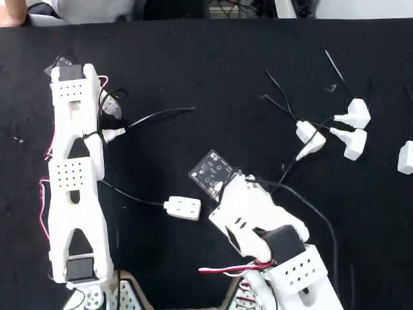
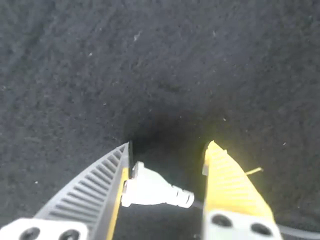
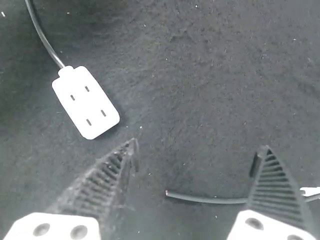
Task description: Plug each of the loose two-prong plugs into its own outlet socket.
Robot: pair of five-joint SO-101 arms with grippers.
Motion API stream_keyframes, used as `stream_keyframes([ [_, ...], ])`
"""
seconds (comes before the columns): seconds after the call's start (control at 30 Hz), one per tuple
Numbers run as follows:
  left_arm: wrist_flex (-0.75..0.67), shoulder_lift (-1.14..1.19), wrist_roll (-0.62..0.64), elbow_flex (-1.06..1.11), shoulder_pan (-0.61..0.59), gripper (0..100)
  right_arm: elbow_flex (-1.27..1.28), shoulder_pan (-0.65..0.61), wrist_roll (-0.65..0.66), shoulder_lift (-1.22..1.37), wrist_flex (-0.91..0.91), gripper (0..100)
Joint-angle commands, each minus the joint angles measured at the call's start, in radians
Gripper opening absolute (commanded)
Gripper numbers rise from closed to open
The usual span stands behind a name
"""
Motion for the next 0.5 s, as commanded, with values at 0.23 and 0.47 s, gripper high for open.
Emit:
stream_keyframes([
  [0.23,0.012,-0.051,-0.706,-0.041,-0.016,16,-0.004,0.017,-0.005,-0.015,-0.014,34.3],
  [0.47,0.011,-0.041,-1.091,-0.047,-0.015,22,-0.004,0.017,-0.005,-0.015,-0.014,34.3],
])
